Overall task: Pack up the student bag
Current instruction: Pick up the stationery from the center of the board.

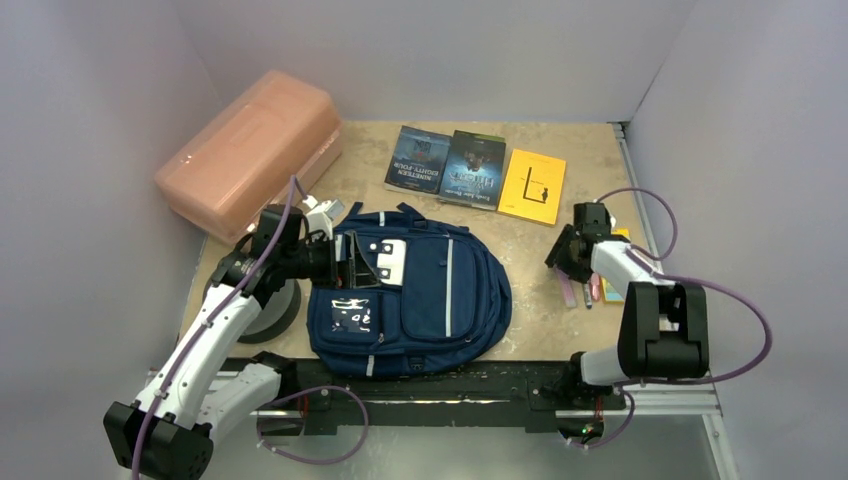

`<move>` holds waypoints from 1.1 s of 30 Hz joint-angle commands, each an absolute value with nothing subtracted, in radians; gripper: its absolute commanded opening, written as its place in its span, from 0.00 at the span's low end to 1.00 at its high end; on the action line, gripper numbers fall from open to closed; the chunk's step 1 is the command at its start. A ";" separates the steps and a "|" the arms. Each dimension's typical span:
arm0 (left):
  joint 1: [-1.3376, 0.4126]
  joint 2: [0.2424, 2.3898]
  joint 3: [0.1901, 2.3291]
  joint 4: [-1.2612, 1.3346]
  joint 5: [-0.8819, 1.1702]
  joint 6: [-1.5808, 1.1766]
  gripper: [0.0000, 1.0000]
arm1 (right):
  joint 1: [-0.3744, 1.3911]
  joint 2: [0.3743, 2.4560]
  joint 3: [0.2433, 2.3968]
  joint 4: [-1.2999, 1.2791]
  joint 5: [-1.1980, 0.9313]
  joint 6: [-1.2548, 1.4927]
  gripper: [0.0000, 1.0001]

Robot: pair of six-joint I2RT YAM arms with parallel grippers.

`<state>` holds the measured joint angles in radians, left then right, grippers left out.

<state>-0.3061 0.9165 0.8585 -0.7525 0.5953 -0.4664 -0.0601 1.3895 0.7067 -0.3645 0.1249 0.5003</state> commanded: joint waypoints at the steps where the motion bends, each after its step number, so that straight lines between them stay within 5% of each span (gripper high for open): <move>1: -0.310 0.895 0.876 -0.769 0.580 -0.439 0.84 | -0.008 1.451 0.761 -0.414 0.179 0.484 0.59; 18: -0.311 0.838 0.906 -0.834 0.602 -0.493 0.82 | 0.048 1.428 0.750 -0.378 0.173 0.489 0.27; 26: -0.337 0.854 0.825 -0.648 0.723 -0.696 0.82 | 0.048 1.290 0.772 -0.288 0.006 0.387 0.13; 33: -0.531 0.958 0.807 -0.382 0.662 -0.913 0.86 | 0.062 1.207 0.845 -0.265 -0.292 0.448 0.12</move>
